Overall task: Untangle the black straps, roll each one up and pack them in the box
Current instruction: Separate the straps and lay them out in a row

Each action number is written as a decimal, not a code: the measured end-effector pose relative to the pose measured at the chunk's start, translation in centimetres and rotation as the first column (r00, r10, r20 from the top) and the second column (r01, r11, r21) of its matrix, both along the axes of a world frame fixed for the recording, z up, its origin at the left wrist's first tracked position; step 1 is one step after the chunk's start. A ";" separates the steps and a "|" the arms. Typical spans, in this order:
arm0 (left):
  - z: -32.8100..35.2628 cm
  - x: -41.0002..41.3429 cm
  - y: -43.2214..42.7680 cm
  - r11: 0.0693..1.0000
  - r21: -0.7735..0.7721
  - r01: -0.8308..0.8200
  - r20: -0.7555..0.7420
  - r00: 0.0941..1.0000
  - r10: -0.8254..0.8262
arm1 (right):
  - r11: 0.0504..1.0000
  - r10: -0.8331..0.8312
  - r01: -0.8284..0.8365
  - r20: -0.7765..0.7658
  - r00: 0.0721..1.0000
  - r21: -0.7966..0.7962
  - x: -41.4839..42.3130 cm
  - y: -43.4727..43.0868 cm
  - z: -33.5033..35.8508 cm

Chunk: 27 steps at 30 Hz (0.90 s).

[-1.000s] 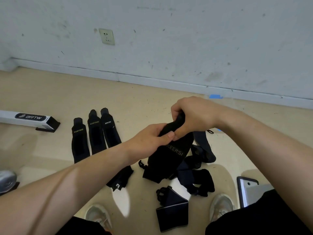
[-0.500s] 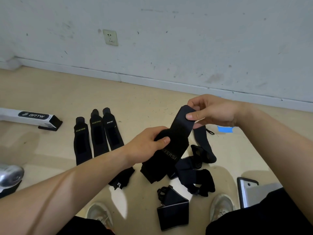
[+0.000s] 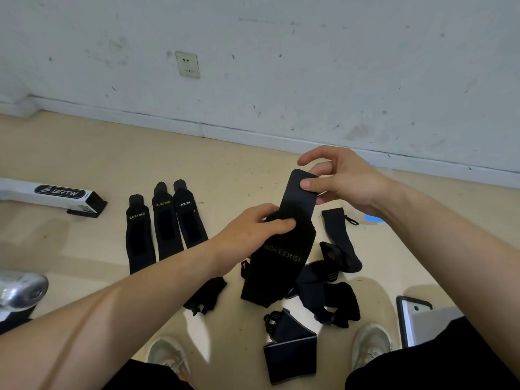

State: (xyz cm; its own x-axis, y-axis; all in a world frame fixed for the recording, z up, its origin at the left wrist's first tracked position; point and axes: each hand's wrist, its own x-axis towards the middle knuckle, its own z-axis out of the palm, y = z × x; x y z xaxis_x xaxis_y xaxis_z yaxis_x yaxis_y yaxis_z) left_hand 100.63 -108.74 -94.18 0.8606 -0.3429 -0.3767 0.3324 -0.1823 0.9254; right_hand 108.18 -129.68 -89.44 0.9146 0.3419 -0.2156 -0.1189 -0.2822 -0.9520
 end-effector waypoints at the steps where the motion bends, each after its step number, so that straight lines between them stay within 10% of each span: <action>1: 0.2 0.0 -0.1 1.000 -0.019 -0.012 0.013 1.000 0.012 | 1.000 -0.003 0.003 0.010 1.000 0.012 -0.1 0.4 0.0; 16: 0.7 1.3 -0.8 0.986 0.027 -0.167 0.181 0.970 0.160 | 0.952 -0.252 0.249 -0.007 0.968 0.178 -1.2 3.0 -1.2; 20: 2.1 3.0 0.4 0.910 -0.169 -0.378 0.083 0.915 0.396 | 0.976 0.003 0.060 -0.285 0.958 0.209 -3.2 4.6 -3.7; 27: 2.8 5.3 2.3 0.672 -0.198 -0.714 -0.150 0.699 0.699 | 0.990 0.128 -0.116 -0.152 0.980 0.085 -5.5 5.7 -6.1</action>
